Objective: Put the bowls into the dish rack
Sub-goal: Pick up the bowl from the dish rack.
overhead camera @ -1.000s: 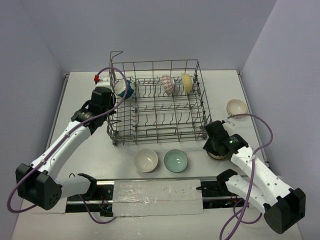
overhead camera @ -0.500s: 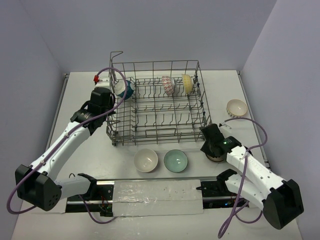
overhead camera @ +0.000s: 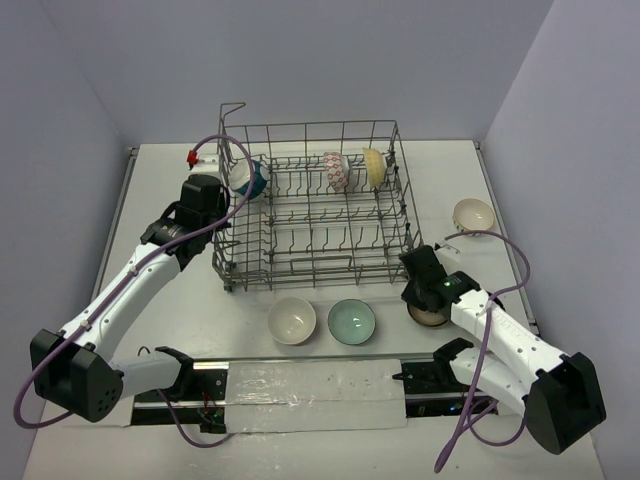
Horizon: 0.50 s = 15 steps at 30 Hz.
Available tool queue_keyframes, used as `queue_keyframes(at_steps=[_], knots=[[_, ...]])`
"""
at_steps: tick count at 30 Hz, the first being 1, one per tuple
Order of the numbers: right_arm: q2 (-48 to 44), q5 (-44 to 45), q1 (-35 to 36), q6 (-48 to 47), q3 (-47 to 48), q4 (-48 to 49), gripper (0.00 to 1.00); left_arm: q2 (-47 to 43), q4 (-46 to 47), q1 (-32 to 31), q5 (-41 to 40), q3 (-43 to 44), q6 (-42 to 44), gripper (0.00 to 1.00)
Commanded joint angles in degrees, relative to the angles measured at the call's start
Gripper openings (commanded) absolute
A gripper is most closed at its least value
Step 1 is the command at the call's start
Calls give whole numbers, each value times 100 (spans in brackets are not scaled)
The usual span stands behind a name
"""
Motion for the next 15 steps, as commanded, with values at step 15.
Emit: queue_keyframes(at_steps=[15], knots=[[-784,-282,463,147,736,-797,0,-46,-285,10,290,-134,377,0]])
